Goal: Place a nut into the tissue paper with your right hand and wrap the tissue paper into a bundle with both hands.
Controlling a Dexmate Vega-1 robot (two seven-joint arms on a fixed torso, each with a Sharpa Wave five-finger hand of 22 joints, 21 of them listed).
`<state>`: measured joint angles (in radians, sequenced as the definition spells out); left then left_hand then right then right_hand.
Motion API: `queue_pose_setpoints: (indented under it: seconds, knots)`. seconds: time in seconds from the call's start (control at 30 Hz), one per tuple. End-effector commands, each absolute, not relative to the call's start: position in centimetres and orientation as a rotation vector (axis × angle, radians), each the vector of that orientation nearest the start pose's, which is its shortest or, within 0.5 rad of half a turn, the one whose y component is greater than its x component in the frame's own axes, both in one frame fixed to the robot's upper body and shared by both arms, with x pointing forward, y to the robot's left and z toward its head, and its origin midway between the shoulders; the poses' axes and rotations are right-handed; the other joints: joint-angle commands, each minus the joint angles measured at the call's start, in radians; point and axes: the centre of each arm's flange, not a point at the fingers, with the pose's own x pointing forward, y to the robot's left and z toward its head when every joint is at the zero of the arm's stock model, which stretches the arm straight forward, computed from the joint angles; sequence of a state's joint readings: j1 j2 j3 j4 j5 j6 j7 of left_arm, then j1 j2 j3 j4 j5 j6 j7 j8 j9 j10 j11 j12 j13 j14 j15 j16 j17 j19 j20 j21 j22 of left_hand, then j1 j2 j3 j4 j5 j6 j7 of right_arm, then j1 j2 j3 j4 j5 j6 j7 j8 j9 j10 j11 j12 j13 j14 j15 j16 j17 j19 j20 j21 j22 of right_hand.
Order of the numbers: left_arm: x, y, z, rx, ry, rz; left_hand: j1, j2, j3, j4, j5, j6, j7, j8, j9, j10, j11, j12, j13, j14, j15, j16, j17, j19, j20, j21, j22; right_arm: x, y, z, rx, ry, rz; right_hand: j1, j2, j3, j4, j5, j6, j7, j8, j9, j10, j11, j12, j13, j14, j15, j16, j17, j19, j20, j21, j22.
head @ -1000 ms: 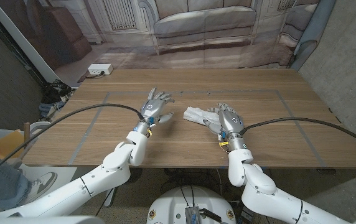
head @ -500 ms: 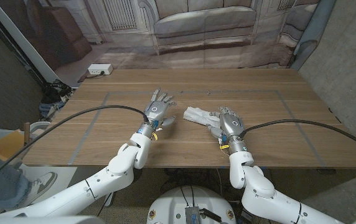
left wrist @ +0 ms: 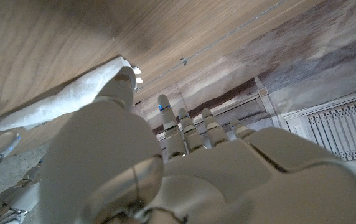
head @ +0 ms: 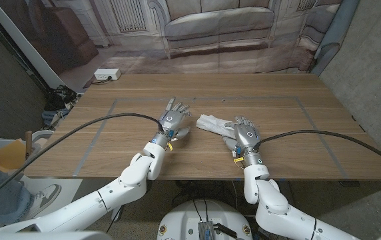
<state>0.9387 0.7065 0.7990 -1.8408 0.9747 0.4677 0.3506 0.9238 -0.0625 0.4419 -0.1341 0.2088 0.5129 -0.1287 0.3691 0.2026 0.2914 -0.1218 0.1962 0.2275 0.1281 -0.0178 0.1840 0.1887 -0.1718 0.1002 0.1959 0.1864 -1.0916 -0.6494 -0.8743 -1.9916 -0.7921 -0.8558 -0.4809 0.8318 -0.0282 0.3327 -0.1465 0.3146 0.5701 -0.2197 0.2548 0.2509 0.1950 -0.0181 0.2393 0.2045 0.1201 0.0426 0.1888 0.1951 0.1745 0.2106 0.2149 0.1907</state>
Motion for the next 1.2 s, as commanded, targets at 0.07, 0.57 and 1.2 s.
queue_pose_setpoints:
  seconds: [0.07,0.57,1.2]
  knots:
    - [56.1,13.9,-7.8,1.595,-0.823,0.265,0.0,0.007,0.002,-0.005,0.004,0.01,-0.001,-0.001,0.001,-0.001,-0.004,0.006,0.002,-0.001,-0.004,0.005,0.002,-0.12,0.0,0.004,0.003,51.7,-15.0,-14.9,-1.375,-0.495,-0.416,0.018,0.0,0.003,-0.005,0.008,0.008,-0.001,0.007,0.004,-0.004,-0.003,-0.003,0.003,0.01,-0.009,0.006,0.004,0.009,0.006,-0.001,0.002]
    - [56.3,13.4,-8.0,1.589,-0.9,0.243,0.032,0.018,0.015,-0.014,0.009,0.03,-0.048,0.001,0.002,0.011,-0.03,0.016,0.001,0.006,-0.02,0.011,0.001,-0.11,0.009,0.011,0.002,52.3,-15.3,-15.1,-1.368,-0.484,-0.428,0.032,0.002,0.006,-0.005,0.02,0.045,-0.001,0.024,0.009,0.004,-0.007,0.001,0.003,0.022,-0.015,0.011,0.005,0.023,0.006,0.003,0.002]
    - [57.2,13.3,-8.2,1.575,-0.931,0.243,0.036,0.03,0.015,-0.005,0.005,0.058,-0.072,0.006,0.001,0.037,-0.036,0.027,0.001,0.025,-0.029,0.02,0.002,-0.095,0.007,0.017,0.001,52.5,-15.4,-15.1,-1.36,-0.485,-0.438,0.04,0.005,0.007,-0.002,0.027,0.068,-0.001,0.034,0.013,0.023,-0.016,0.009,0.003,0.041,-0.02,0.017,0.006,0.035,0.006,0.006,0.002]
